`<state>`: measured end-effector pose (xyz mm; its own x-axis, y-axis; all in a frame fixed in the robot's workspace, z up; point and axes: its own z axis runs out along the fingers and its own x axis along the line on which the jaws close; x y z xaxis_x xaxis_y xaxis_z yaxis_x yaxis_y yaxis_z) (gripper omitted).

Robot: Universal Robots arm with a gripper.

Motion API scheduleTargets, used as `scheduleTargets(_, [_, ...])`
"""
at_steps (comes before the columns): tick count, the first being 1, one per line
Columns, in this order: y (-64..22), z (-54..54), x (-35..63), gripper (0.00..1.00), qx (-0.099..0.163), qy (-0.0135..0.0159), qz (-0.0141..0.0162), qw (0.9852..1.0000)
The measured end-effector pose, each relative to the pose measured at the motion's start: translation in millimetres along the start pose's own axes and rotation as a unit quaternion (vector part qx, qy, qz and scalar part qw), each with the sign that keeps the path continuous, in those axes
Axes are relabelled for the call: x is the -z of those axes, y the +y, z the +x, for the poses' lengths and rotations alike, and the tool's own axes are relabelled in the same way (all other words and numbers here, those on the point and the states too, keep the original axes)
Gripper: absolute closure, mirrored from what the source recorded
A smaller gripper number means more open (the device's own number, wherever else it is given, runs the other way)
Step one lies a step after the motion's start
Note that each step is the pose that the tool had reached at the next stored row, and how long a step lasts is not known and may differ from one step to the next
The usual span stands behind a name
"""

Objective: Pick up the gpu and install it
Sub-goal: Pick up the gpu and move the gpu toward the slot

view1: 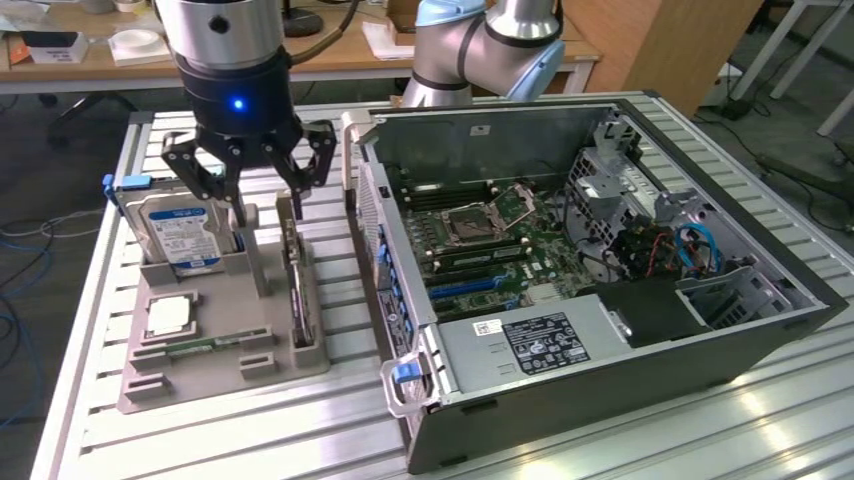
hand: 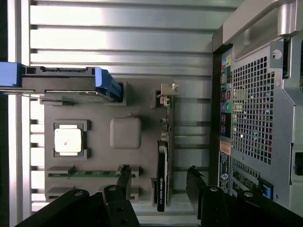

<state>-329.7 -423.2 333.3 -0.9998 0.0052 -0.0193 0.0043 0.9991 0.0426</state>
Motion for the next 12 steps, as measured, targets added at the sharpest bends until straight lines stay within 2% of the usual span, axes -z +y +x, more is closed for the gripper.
scheduleTargets(12, [-2.9,-0.3,-6.0,0.41,0.032,0.0014,-0.0005,0.9995])
